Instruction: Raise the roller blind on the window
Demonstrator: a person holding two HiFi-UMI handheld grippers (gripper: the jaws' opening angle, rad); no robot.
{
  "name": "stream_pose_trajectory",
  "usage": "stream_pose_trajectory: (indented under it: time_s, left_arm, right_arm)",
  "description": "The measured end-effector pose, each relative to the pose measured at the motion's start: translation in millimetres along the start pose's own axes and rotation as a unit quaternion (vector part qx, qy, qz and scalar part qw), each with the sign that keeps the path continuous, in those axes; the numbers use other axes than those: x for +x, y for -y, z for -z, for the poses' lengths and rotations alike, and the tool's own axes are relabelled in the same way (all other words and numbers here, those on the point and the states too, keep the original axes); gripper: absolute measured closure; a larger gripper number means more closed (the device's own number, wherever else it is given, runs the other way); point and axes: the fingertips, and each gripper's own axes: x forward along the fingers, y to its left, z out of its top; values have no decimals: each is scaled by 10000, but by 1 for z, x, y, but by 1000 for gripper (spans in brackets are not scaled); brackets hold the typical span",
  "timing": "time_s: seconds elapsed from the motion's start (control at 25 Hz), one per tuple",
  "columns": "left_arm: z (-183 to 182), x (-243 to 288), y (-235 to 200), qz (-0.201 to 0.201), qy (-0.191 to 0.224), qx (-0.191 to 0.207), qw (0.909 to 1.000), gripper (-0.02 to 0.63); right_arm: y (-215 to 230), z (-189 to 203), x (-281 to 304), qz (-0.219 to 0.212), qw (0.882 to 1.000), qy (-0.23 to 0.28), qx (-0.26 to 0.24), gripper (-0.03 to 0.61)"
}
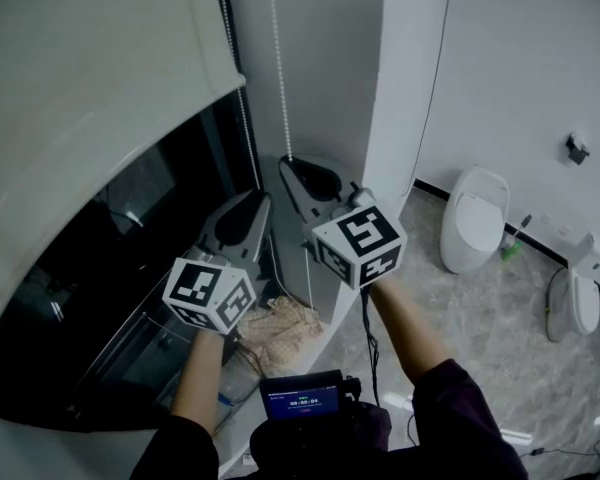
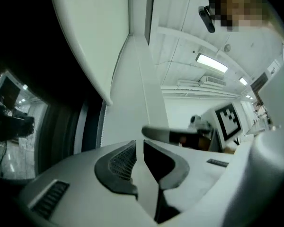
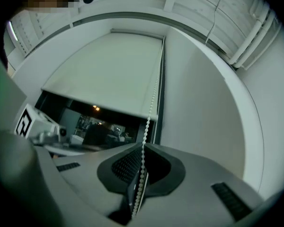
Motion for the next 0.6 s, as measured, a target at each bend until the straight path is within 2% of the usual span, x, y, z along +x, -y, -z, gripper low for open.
stream_pose_trajectory:
  time_s: [0.2,0.4,0.6]
  left_arm:
    - [-45,11,-2,75,333,301,9990,598]
    - [-78,29,2,149,476,479,9976,598]
    - [-105,47,6,269,535,569,9966,597]
  right_arm:
    - [-14,41,-8,-55,9997,-221,80,560]
    - [-27,76,-15,-80,9986,-513,109,560]
    - [-50,150,-30,-227,9925,-1169,276,560]
